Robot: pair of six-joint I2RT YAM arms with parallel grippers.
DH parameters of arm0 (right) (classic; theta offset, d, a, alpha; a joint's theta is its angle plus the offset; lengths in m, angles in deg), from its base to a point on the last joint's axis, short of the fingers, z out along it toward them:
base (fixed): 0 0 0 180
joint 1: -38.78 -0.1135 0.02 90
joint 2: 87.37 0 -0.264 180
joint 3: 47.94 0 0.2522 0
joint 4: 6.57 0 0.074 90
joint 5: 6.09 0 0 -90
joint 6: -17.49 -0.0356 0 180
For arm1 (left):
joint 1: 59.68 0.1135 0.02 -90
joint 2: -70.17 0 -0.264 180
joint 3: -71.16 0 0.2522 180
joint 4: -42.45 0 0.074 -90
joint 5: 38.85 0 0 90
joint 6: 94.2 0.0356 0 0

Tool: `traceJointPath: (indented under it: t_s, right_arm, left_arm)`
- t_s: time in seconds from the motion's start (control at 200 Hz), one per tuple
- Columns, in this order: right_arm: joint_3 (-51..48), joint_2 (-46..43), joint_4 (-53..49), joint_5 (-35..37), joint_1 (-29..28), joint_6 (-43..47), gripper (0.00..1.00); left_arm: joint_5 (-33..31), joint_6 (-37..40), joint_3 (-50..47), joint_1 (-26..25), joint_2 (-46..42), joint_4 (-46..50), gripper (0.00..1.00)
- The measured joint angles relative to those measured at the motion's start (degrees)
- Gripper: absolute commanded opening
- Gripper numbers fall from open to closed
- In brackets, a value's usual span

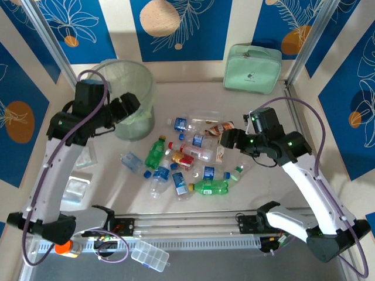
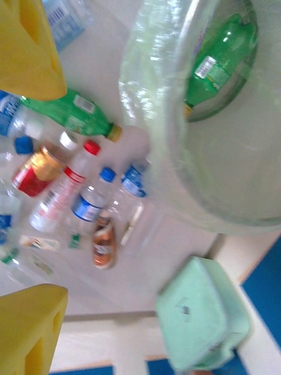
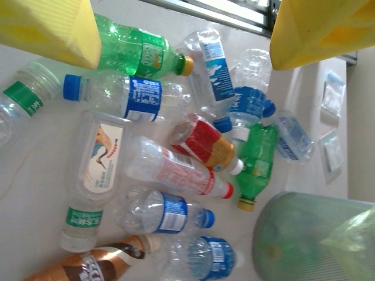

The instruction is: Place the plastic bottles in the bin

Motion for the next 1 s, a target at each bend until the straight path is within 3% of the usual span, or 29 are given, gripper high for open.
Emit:
traceJointPath:
  t_s: [0.18,0.37,0.57,0.76,1.0]
  right_arm:
    - [-4.46,1.44,1.6,0.09,3.65,-1.51,0.86]
    - [-9.86,2.27,4.13,-0.07,8.46,-2.69,0.88]
    - [-13.33,5.05,6.54,0.39,9.46,-4.39,0.98]
    - [-15.26,9.86,8.09,1.38,11.17,-4.85,0.97]
    - [-19.78,11.32,8.72,3.41,17.9,-6.71,0.95]
  left_arm:
    - [4.48,4.57,-14.36,-1.66,-8.7,-1.11,0.8]
    - [10.4,4.96,-28.89,-2.64,-17.09,-5.31,0.79]
    - [12.31,6.91,-30.21,-2.91,-17.68,-6.45,0.81]
    - [13.64,7.48,-31.17,-3.04,-18.14,-7.65,0.81]
    - [14.73,7.48,-33.05,-3.04,-19.04,-8.09,0.81]
